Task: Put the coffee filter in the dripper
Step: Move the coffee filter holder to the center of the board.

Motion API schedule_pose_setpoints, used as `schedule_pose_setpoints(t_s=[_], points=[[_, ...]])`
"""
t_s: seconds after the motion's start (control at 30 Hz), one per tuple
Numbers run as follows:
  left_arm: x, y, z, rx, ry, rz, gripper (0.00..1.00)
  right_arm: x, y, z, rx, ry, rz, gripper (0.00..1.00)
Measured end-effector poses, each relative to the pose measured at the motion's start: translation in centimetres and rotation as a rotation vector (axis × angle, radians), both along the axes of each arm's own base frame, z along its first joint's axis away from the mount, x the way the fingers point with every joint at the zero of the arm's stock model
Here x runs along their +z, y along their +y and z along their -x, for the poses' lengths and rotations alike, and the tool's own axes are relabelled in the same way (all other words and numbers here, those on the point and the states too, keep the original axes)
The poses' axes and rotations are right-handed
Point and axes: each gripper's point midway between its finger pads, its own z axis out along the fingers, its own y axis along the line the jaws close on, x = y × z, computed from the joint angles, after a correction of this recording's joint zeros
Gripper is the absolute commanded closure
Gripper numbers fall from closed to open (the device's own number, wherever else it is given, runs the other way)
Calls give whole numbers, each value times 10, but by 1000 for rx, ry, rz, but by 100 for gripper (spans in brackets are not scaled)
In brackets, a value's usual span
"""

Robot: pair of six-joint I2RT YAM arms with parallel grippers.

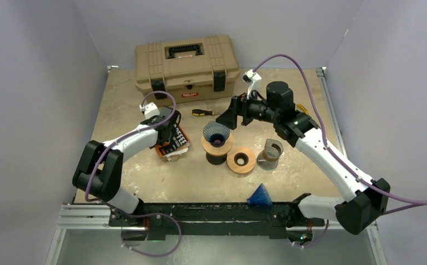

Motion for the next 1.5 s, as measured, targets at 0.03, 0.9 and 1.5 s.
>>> schedule_pose_setpoints(t_s=[0.03, 0.9, 1.5], points=[[2, -1, -3, -8, -3, 1, 25, 0, 0, 0, 0, 0, 0, 11], [78, -61, 27, -499, -326, 296, 30, 5, 3, 11, 53, -32, -36, 11], [40, -99, 32, -573, -199, 192, 43, 0, 2, 12, 53, -22, -32, 10]])
